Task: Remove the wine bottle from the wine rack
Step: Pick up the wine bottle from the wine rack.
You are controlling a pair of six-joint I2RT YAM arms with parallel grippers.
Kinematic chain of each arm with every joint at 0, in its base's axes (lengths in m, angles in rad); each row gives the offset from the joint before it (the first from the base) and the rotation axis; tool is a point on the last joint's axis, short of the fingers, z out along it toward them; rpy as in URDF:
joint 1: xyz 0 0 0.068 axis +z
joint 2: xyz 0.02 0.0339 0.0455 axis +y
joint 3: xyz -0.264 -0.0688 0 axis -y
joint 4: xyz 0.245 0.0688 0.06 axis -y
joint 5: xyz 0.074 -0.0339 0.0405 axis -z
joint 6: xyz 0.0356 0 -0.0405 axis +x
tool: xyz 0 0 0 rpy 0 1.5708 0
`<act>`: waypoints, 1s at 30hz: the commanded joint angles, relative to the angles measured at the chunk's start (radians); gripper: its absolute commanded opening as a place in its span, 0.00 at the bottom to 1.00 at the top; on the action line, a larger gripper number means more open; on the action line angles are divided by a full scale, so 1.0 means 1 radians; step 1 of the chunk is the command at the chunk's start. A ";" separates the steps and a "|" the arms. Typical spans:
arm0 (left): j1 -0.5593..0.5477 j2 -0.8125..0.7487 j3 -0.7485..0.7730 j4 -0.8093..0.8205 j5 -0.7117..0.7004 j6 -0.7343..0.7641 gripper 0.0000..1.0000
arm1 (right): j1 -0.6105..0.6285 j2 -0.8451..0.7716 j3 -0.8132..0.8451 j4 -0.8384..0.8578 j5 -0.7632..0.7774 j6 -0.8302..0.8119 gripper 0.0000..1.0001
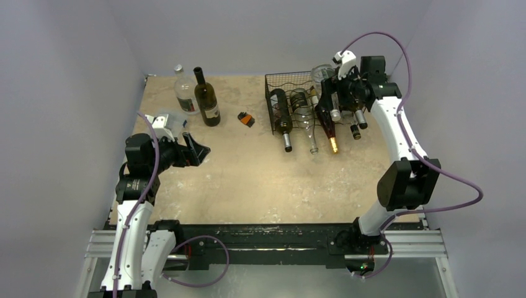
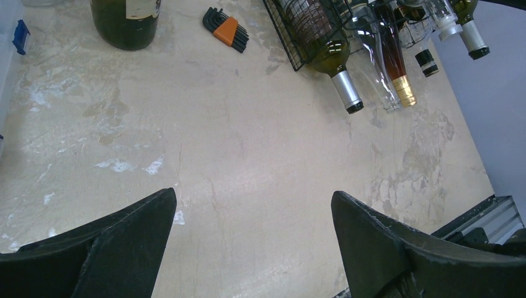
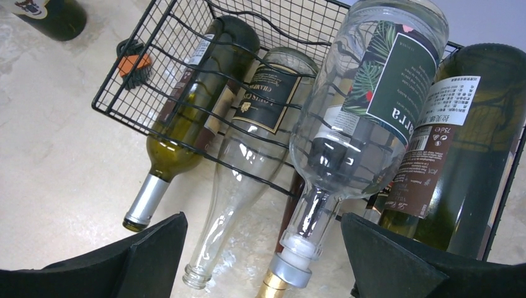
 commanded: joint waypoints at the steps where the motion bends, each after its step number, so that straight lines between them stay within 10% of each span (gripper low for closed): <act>1: -0.001 -0.001 0.012 0.020 0.011 0.015 0.96 | -0.003 0.021 0.027 0.050 0.006 0.027 0.99; 21: 0.000 0.001 0.012 0.020 0.012 0.013 0.96 | -0.003 0.062 -0.064 0.158 0.158 0.145 0.99; 30: 0.000 0.001 0.012 0.020 0.013 0.014 0.96 | -0.003 0.106 -0.080 0.177 0.183 0.181 0.81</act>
